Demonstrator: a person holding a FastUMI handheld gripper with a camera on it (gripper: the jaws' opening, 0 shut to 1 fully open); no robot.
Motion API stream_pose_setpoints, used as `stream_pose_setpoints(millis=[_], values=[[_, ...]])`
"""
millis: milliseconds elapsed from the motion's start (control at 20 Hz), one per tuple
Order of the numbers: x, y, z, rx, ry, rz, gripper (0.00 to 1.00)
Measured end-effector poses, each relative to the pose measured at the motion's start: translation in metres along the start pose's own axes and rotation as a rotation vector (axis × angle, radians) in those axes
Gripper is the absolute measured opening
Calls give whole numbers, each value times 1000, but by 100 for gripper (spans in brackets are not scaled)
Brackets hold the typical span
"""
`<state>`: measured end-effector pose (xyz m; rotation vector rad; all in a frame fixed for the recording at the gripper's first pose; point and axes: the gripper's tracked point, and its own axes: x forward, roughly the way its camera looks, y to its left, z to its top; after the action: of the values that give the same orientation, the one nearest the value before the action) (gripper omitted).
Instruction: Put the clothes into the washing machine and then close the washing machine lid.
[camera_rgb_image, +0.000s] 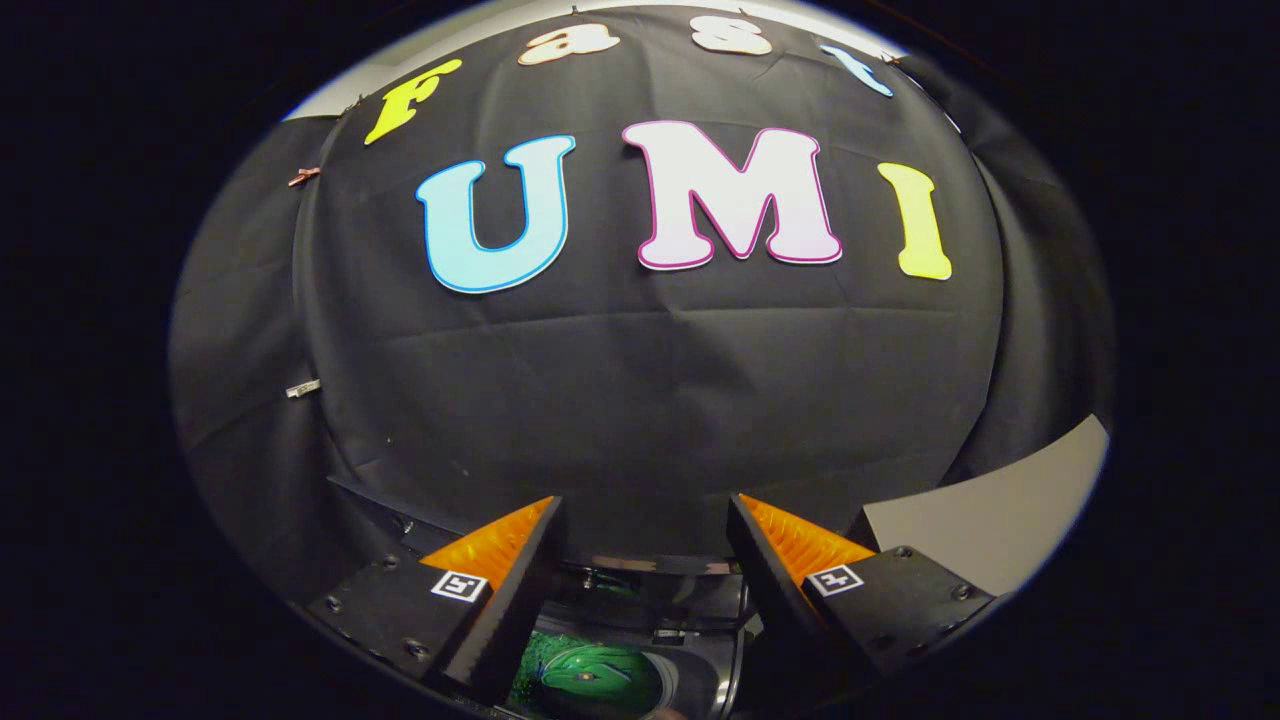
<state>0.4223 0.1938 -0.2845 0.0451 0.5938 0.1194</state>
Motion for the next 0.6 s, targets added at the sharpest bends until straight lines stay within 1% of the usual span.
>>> stream_pose_setpoints(millis=[300, 600], values=[[-30, 4, -11, -3, -9, 0, 100], [-60, 8, -34, 7, 60, -11, 99]])
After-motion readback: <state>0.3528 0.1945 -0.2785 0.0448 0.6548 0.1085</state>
